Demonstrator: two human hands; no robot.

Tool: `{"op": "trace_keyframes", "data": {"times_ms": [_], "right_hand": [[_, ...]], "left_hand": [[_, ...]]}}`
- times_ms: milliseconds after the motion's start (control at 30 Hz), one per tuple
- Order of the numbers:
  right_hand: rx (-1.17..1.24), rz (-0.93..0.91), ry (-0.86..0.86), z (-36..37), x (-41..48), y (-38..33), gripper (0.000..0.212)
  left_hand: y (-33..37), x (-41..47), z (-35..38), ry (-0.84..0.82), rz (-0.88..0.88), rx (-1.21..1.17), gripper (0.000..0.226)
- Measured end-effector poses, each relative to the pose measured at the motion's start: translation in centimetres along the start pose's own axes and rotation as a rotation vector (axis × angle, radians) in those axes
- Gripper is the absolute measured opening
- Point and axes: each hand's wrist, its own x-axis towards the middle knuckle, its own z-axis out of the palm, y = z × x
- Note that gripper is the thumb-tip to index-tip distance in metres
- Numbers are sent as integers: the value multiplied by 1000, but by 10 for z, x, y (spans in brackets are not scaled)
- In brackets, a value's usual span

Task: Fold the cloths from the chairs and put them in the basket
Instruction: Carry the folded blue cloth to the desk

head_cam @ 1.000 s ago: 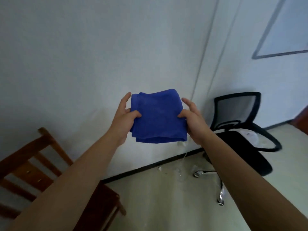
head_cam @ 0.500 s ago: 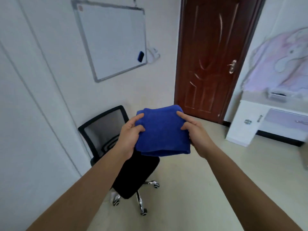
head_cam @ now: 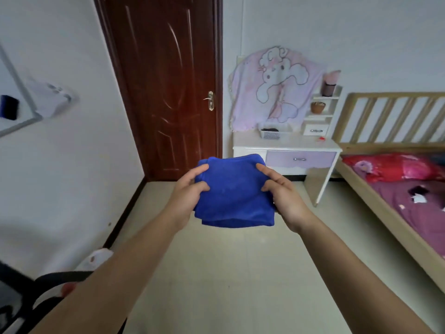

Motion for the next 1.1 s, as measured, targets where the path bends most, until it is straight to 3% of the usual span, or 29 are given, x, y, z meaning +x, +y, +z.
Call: {"op": "trace_keyframes", "data": {"times_ms": [233,467,867,1100], "right_hand": [[48,20,217,-119,120,10,54],[67,18,228,-211,275,13,56],[-22,11,119,-244,560,-7,55],[-72,49,191,-258,735,-2,54]], "left_hand": [[-21,142,139,-190,-46,7,54],[-37,288,247,-196,-81,-2,54],[-47,560,290,-143,-92,-5,52],[-66,752,324,-214,-137,43,53]]}}
